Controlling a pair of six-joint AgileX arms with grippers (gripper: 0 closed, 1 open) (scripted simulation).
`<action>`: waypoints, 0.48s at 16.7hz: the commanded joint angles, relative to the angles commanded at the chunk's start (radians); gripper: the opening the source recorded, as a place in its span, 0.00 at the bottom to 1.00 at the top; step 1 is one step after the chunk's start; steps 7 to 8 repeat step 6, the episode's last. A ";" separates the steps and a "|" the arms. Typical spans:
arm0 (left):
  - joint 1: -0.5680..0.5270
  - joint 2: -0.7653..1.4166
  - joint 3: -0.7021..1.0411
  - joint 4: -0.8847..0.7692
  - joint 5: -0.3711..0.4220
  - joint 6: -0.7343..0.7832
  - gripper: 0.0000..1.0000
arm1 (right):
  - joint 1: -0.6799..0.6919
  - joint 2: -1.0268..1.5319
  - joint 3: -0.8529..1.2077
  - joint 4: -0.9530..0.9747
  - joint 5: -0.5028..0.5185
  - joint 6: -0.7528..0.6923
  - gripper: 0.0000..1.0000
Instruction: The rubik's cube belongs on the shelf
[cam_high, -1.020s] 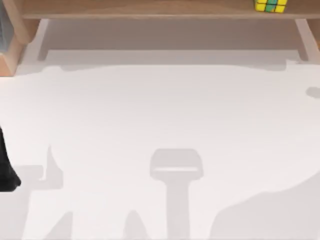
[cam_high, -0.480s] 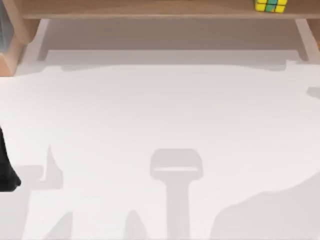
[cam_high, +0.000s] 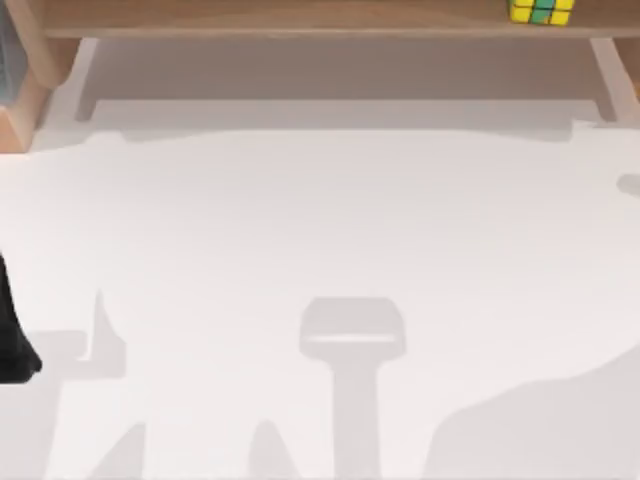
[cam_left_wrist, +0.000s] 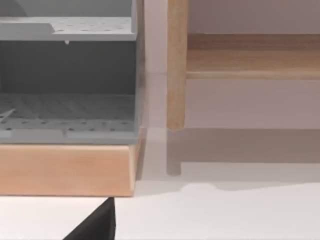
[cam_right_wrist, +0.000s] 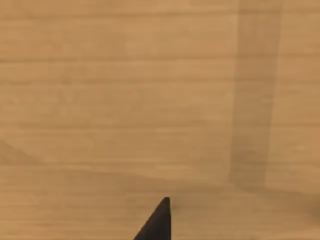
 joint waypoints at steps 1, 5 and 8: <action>0.000 0.000 0.000 0.000 0.000 0.000 1.00 | 0.000 0.000 0.000 0.000 0.000 0.000 1.00; 0.000 0.000 0.000 0.000 0.000 0.000 1.00 | 0.000 0.000 0.000 0.000 0.000 0.000 1.00; 0.000 0.000 0.000 0.000 0.000 0.000 1.00 | 0.000 0.000 0.000 0.000 0.000 0.000 1.00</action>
